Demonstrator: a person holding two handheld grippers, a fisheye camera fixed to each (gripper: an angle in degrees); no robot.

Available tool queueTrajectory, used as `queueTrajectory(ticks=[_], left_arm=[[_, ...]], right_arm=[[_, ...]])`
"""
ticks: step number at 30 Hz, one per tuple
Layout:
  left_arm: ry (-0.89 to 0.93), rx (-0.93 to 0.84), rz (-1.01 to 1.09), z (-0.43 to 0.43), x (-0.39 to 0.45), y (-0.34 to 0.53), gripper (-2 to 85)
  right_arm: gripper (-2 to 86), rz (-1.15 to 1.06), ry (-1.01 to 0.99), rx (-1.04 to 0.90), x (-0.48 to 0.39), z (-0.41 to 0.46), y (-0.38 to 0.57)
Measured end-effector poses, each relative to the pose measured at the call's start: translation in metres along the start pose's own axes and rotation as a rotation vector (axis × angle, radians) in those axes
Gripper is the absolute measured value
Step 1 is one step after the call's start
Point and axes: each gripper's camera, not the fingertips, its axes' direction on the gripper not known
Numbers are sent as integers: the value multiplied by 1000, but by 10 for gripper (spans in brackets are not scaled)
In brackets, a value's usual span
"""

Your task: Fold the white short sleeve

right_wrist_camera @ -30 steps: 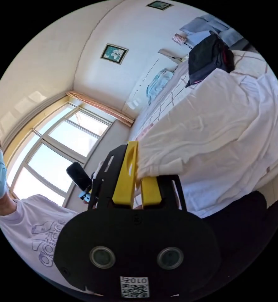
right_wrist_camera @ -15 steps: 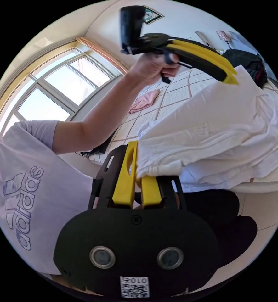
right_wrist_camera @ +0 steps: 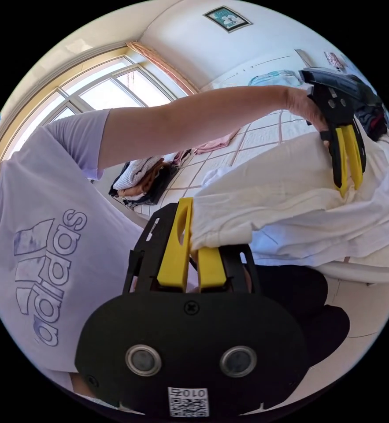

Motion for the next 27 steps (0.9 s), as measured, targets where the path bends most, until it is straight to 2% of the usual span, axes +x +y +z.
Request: queueTrajectory(ticks=[5,8,11,12,13,14,15,16,19,23,25,27], left_arm=[[1,34,-76,0,8,23,30],[-60,153,-205,-21,23,59,14],[-154,412,-452,-72,45,136,7],[-198,568,-583,-100,59,181,5],[-251,752,-721,-129,77,232,3],[-280,843,-784,-143,89,258,3],[-338,1021,-867,-170,117,305,2],[-405,1072,-934,-194,143,337,1],[-627,1115,-998,-265,214,386,0],[-929,1078,-1009,-380,312,418,-1],[-1116,1019,-996,-458,377,421,-1],[-1208,966,-994,-506,418,416,-1]], right_arm=[[20,40,38,14,-10,-2,1],[22,84,75,1,-21,-2,3],[25,104,165,-39,-35,-8,-5],[26,106,209,-58,-37,-11,-10],[28,98,331,-96,-43,-18,-24],[29,82,476,-122,-50,-29,-45],[28,69,547,-127,-55,-37,-58],[27,13,666,-125,-69,-54,-89],[18,-120,868,-29,-116,-103,-178],[11,-349,890,251,-224,-179,-282],[9,-461,942,378,-279,-199,-310],[8,-544,969,479,-326,-208,-328]])
